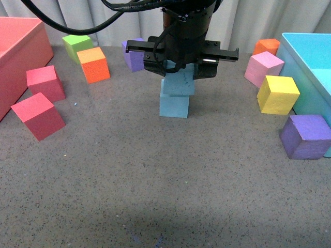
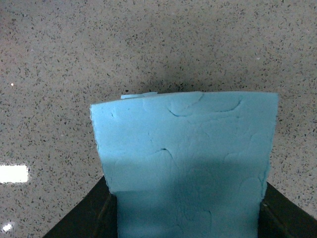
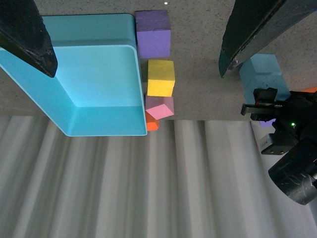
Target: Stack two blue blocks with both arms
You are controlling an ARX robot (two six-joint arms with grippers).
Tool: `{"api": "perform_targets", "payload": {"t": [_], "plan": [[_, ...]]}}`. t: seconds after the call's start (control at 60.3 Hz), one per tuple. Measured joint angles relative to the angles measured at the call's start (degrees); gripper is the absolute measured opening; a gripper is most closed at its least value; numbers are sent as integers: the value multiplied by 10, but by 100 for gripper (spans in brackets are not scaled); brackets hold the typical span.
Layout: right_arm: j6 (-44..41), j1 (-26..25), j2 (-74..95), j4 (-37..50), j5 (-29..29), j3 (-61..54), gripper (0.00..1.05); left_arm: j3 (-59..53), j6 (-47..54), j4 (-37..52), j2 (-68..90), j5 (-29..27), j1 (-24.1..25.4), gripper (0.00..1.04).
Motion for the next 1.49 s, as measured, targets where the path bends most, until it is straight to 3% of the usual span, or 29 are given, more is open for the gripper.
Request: {"api": "perform_targets", "payload": {"t": [0.182, 0.315, 0.481, 1.078, 1.111, 1.194, 1.31, 1.41, 1.493], "plan": [[0, 0, 0, 0, 0, 0, 95, 12, 12, -6, 13, -1, 4, 48], [0, 0, 0, 0, 0, 0, 95, 24, 17, -11, 13, -5, 8, 75], [0, 0, 0, 0, 0, 0, 95, 26, 17, -11, 13, -5, 11, 99], [0, 0, 0, 0, 0, 0, 95, -90, -16, 53, -117, 14, 13, 98], [0, 0, 0, 0, 0, 0, 95, -109, 1, 92, -124, -7, 13, 96], [0, 0, 0, 0, 0, 0, 95, -249, 86, 343, -165, -85, 22, 82], [0, 0, 0, 0, 2, 0, 95, -498, 176, 733, -247, -64, 65, 58], [0, 0, 0, 0, 2, 0, 95, -623, 196, 886, -330, -38, 101, 40], [0, 0, 0, 0, 0, 0, 95, -699, 203, 920, -390, -20, 128, 26]]}}
